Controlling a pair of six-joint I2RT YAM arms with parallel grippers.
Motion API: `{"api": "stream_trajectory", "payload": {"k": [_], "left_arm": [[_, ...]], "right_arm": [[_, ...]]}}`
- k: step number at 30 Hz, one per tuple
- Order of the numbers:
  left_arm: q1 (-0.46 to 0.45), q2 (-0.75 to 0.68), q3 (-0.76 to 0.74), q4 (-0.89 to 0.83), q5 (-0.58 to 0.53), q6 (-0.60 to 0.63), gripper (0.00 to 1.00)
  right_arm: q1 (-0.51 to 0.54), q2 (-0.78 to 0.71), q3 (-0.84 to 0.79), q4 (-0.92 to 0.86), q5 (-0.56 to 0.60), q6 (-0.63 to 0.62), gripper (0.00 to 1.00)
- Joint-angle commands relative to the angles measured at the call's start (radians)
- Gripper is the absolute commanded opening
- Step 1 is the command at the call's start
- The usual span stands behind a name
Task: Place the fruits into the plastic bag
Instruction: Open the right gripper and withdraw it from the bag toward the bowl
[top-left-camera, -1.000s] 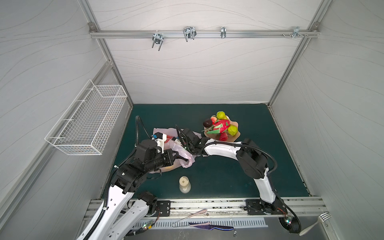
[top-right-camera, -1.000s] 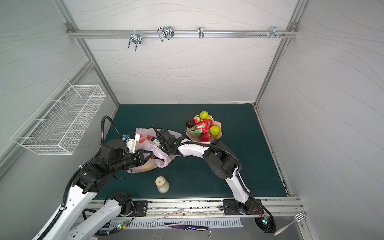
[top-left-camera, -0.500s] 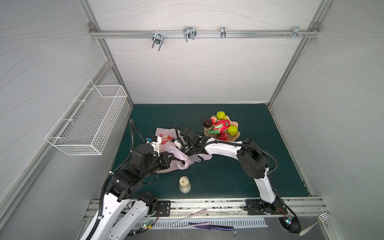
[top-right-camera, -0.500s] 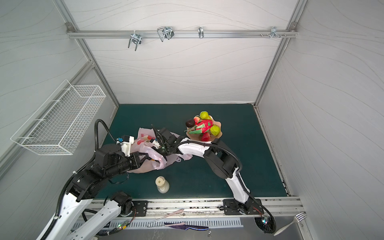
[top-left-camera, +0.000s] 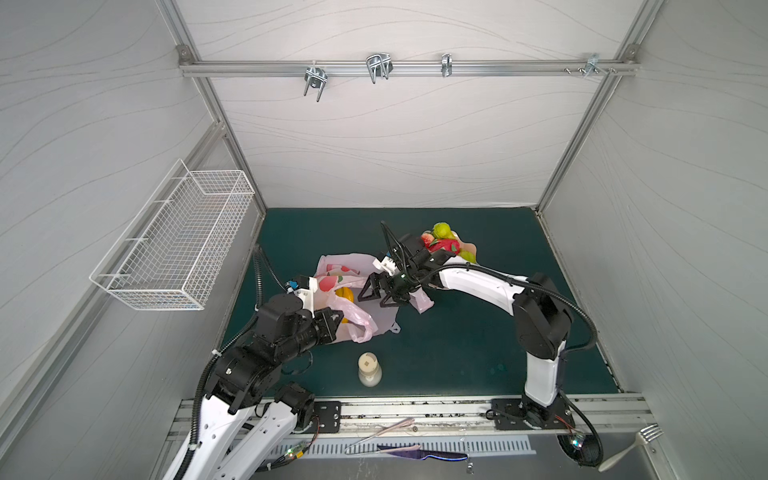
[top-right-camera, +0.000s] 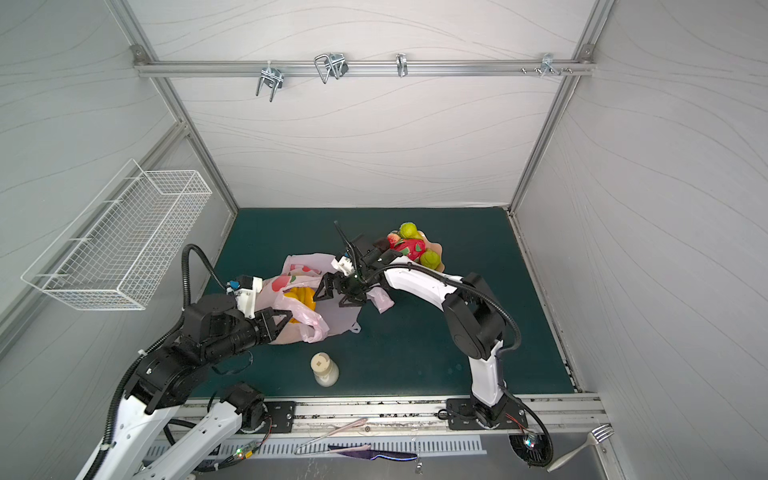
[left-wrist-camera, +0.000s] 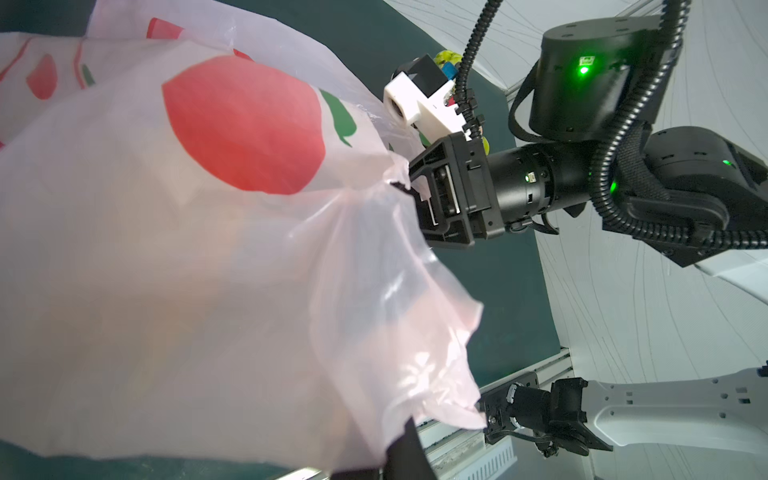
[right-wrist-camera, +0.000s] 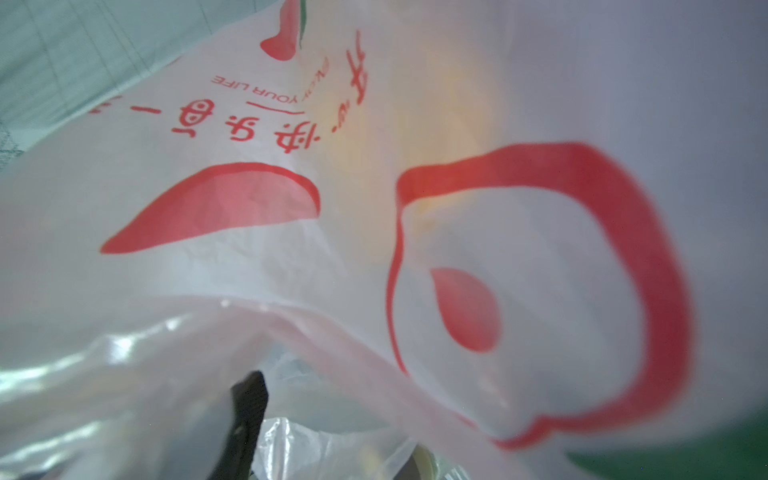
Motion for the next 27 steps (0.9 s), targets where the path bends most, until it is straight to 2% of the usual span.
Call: {"api": "stream_trajectory", "payload": {"k": [1,7,14,19,27], "left_arm": [[0.000,0.002,0.014,0.000,-0.006,-0.001,0.00],[-0.001,0.019,0.036,-0.003,0.006,0.006,0.00],[0.000,0.042,0.032,0.053,0.056,0.011,0.00],[0.000,0.056,0.033,0.079,0.082,0.022,0.00],[-0.001,0.081,0.039,0.101,0.102,0.027,0.00]], "right_arm": [[-0.003,-0.042,-0.008,-0.114,0.095,-0.084,0.99],[-0.004,-0.104,-0.011,-0.221,0.188,-0.191,0.99],[-0.011,-0.245,-0.046,-0.300,0.313,-0.315,0.99],[-0.043,-0.344,-0.059,-0.338,0.322,-0.386,0.99],[-0.208,-0.464,-0.060,-0.433,0.235,-0.414,0.99]]}}
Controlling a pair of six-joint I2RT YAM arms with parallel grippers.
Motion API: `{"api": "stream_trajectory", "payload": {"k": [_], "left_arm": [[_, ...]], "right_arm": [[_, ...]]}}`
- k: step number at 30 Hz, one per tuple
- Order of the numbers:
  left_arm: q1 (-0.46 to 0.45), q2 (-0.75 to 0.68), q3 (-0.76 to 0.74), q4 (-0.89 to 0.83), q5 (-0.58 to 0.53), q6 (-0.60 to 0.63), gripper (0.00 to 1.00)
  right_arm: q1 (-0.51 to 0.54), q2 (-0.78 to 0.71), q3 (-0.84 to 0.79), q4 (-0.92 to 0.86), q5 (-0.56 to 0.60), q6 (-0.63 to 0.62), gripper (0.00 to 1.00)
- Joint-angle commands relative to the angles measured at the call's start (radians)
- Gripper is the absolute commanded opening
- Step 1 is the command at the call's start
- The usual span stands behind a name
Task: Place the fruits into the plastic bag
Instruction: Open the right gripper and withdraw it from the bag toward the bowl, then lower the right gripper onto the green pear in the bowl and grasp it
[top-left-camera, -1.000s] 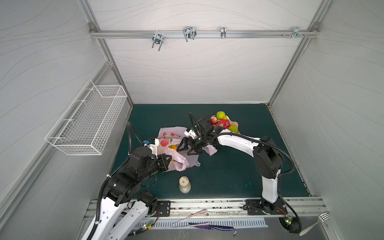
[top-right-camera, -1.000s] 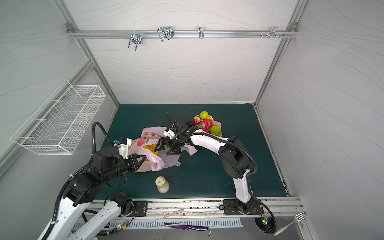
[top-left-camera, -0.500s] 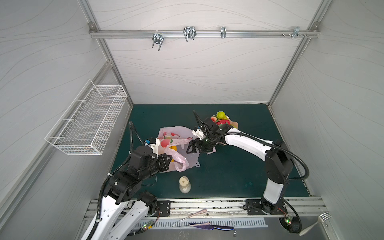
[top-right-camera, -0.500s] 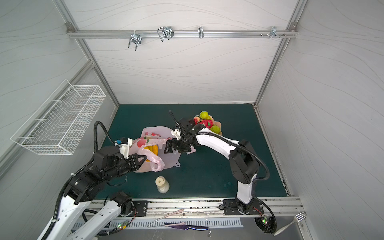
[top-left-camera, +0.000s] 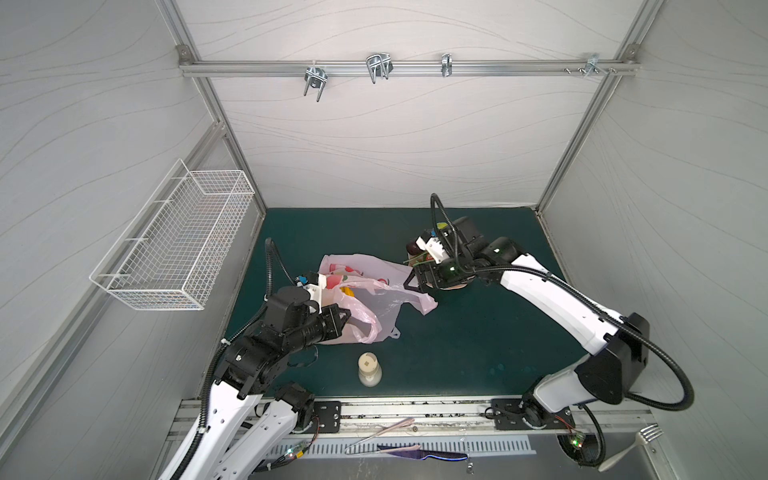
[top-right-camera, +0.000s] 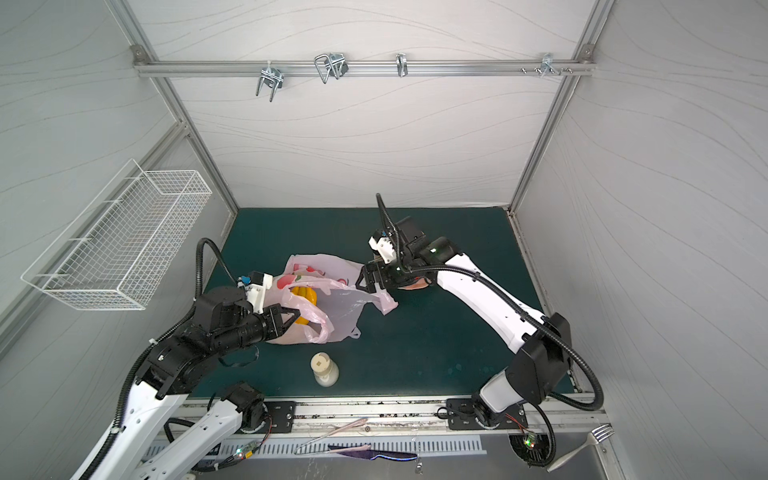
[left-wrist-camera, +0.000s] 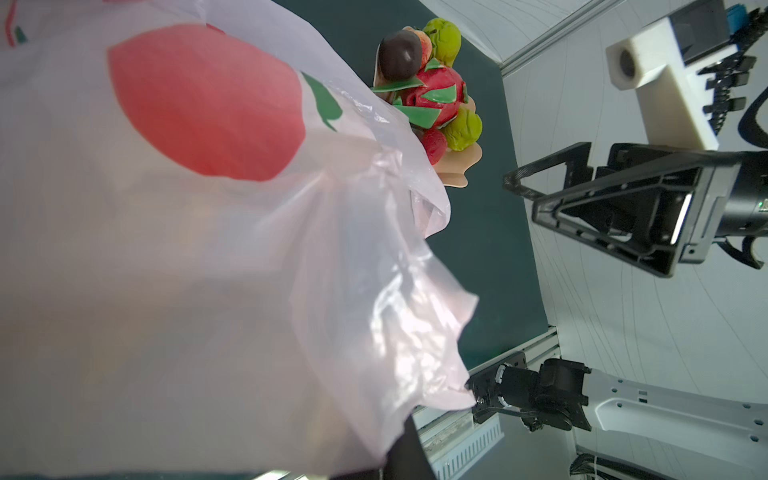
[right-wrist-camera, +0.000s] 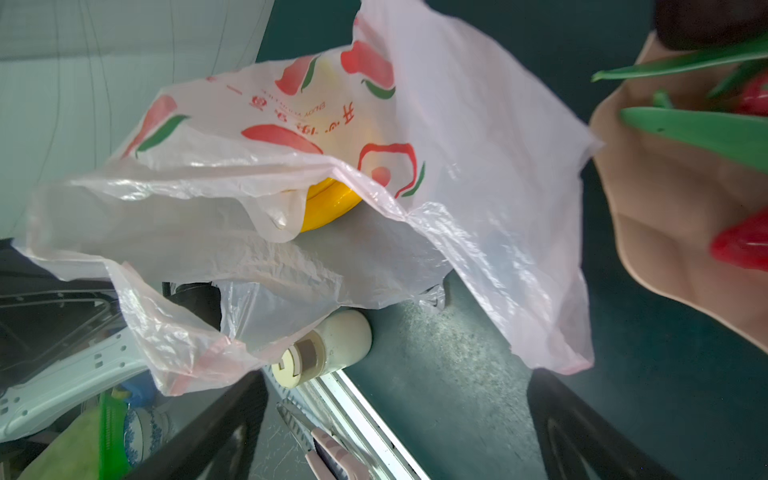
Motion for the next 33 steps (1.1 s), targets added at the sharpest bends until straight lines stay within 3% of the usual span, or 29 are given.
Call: {"api": "stream_trajectory", "payload": {"k": [1,7,13,19,33], "left_arm": [[-0.001,0.010,0.039,0.066,0.021,0.014,0.00],[-0.001,0.022,0.056,0.068,0.034,0.027,0.00],[-0.001,0.021,0.063,0.065,0.038,0.027,0.00],[0.000,0.023,0.083,0.054,0.030,0.034,0.00],[-0.001,0.032,0.095,0.041,0.020,0.033,0.00]], "right_arm": [[-0.064,-0.048,0.000,-0.092,-0.029,-0.053,0.99],[-0.296,0.012,0.047,-0.198,0.156,-0.105,0.99],[-0.357,0.136,0.061,-0.136,0.405,-0.269,0.98],[-0.356,0.237,0.038,-0.038,0.473,-0.419,0.93],[-0.344,0.385,0.080,0.079,0.521,-0.476,0.90]]}}
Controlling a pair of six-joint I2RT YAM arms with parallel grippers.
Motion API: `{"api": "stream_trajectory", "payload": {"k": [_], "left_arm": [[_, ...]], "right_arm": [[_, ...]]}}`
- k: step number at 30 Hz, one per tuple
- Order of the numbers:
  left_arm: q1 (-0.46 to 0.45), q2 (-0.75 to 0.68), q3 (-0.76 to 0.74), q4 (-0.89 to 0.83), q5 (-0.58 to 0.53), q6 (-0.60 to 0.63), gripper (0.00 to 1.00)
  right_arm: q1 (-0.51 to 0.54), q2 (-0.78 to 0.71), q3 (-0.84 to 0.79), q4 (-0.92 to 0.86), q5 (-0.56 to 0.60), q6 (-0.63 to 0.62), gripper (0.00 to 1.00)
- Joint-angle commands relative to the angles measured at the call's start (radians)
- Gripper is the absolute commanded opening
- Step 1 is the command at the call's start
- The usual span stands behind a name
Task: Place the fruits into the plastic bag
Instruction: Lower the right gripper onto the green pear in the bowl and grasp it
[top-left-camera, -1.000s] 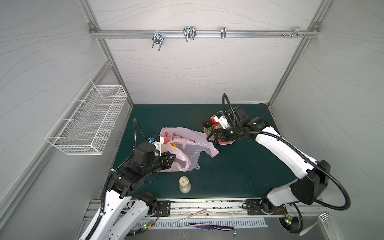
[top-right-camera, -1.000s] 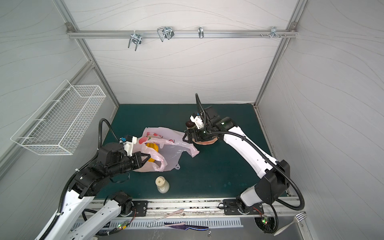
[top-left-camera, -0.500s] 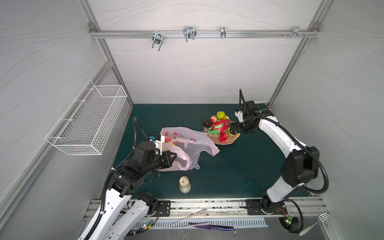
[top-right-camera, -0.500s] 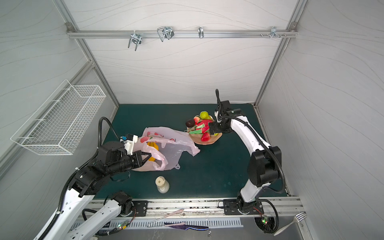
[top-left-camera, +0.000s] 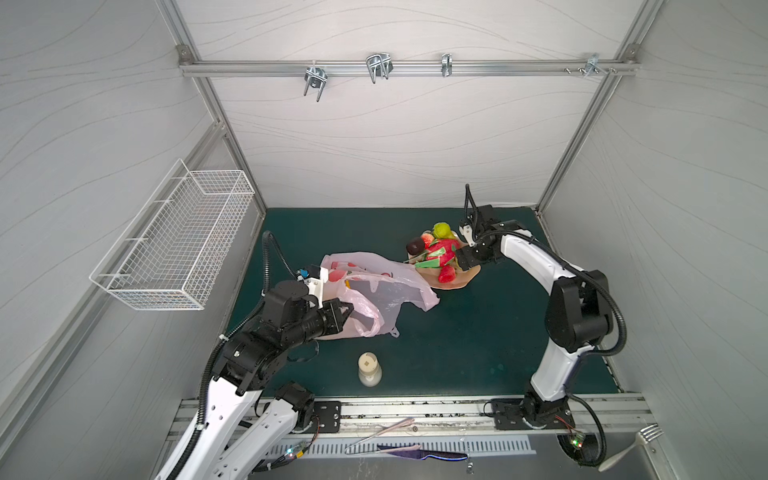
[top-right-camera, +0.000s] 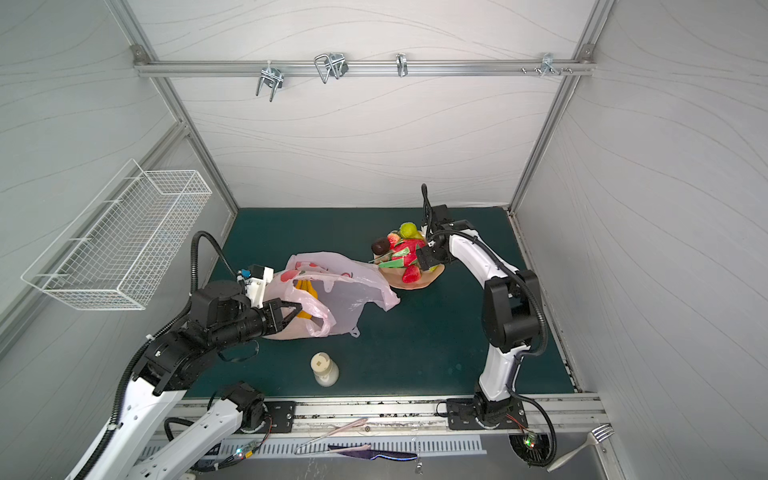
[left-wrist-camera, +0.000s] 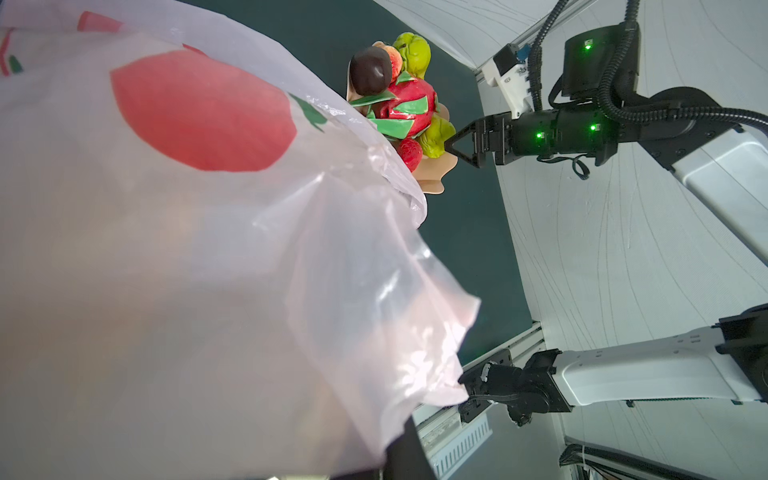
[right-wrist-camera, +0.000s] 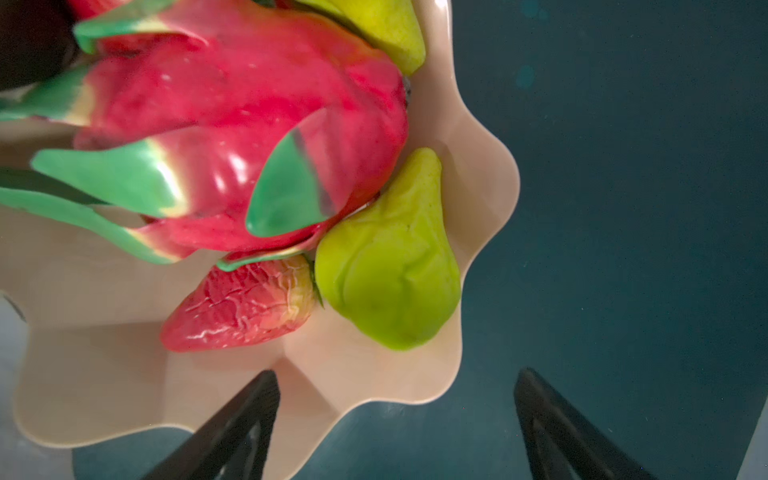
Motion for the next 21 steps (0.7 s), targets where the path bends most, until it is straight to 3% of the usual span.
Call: {"api": "stream_trajectory", "payload": {"k": [1,21], "left_arm": [[-0.001,0.001,0.041,0.023,-0.008,0.012,0.00],[-0.001,0.021,0.075,0.004,-0.022,0.012,0.00]], "right_arm": [[0.007,0.038,0.030,0.019,0.009,-0.034,0.90],[0.003,0.170,0.110,0.041,0.012,-0.063,0.79]]}}
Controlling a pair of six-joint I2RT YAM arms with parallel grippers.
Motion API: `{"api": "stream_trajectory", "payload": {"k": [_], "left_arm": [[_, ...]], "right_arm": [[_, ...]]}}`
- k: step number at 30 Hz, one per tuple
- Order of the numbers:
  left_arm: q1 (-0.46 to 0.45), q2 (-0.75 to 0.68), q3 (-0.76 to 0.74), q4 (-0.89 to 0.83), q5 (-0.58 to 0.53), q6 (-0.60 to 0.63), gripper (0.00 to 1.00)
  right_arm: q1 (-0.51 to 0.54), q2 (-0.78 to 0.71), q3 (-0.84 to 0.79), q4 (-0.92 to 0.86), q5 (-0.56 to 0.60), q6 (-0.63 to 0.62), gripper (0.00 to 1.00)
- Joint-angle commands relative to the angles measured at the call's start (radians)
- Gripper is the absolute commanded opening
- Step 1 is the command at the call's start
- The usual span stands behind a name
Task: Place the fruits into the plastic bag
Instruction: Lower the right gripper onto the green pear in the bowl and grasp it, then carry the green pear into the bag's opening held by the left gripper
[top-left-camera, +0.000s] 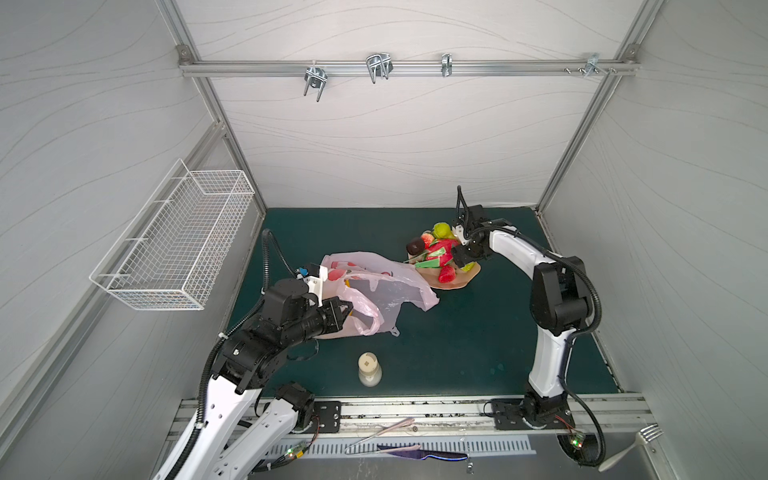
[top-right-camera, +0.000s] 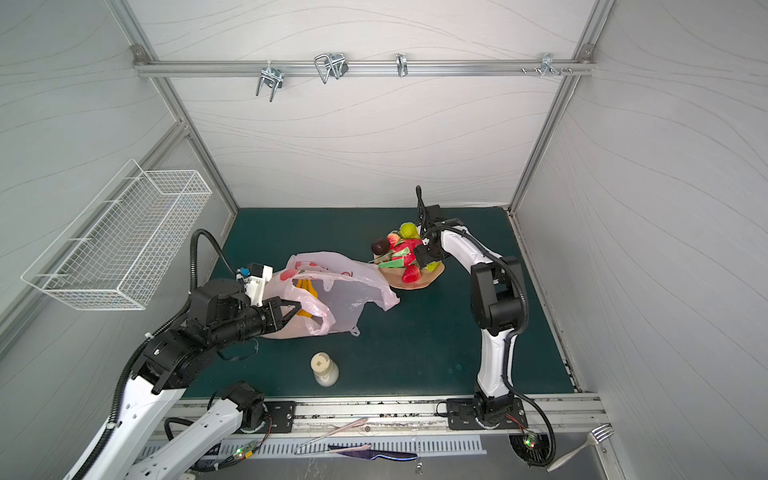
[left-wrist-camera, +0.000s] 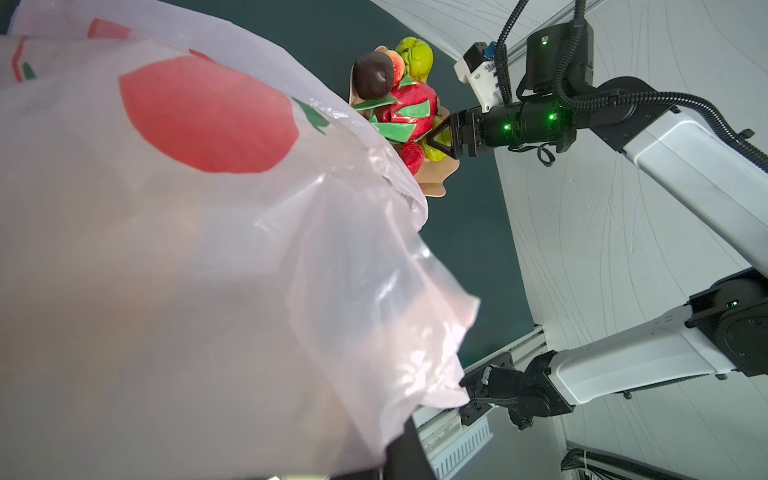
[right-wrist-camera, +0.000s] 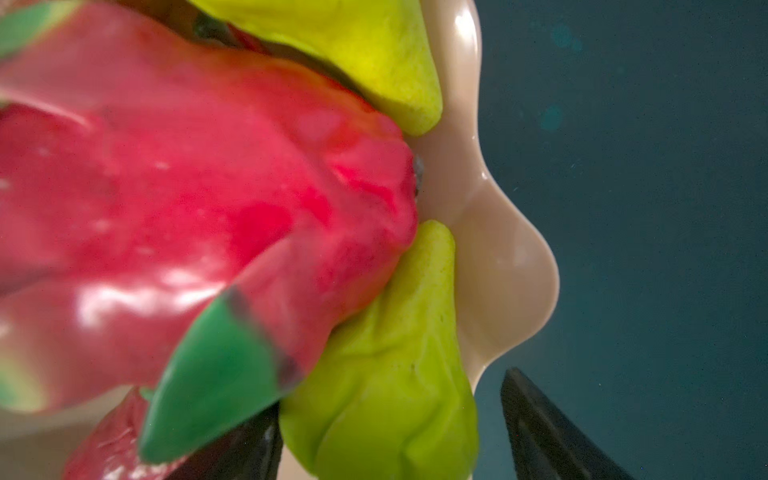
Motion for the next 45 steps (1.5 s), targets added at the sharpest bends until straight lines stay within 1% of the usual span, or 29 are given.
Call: {"api": "stream_trajectory", "payload": {"k": [1,6,13,19,22,23,32,34,39,42,45], "left_arm": [[-0.001,0.006,0.053,0.016,-0.010,0.013,0.00],[-0.001,0.006,0.053,0.014,-0.011,0.013,0.00],[-0.001,0.008,0.053,0.016,-0.006,0.013,0.00],[-0.001,0.007,0.051,0.017,-0.008,0.013,0.00],[-0.001,0.008,0.050,0.018,-0.008,0.013,0.00],[-0.001,0.007,0.050,0.018,-0.007,0.013,0.00],[-0.001,0.004,0.041,0.021,-0.001,0.013,0.00],[-0.001,0.002,0.040,0.021,0.000,0.013,0.00],[-0.001,0.000,0.038,0.024,0.006,0.013,0.00],[-0.001,0.002,0.038,0.026,0.009,0.013,0.00],[-0.001,0.002,0.038,0.027,0.011,0.012,0.00]], "right_arm": [[0.003,0.024,0.020,-0.010,-0.001,-0.020,0.78],[0.003,0.031,0.019,-0.013,0.005,-0.015,0.75],[0.010,0.032,0.001,-0.007,0.023,-0.014,0.66],[0.011,0.010,-0.003,-0.013,0.031,-0.003,0.56],[0.013,-0.021,0.000,-0.020,0.042,-0.003,0.54],[0.011,-0.036,-0.001,-0.023,0.042,0.029,0.54],[0.005,-0.184,0.012,-0.075,0.029,0.097,0.52],[-0.001,-0.216,0.027,-0.089,-0.005,0.123,0.52],[-0.037,-0.304,0.032,-0.099,-0.158,0.226,0.51],[-0.042,-0.335,0.021,-0.103,-0.193,0.263,0.51],[-0.042,-0.358,0.014,-0.109,-0.265,0.297,0.51]]}}
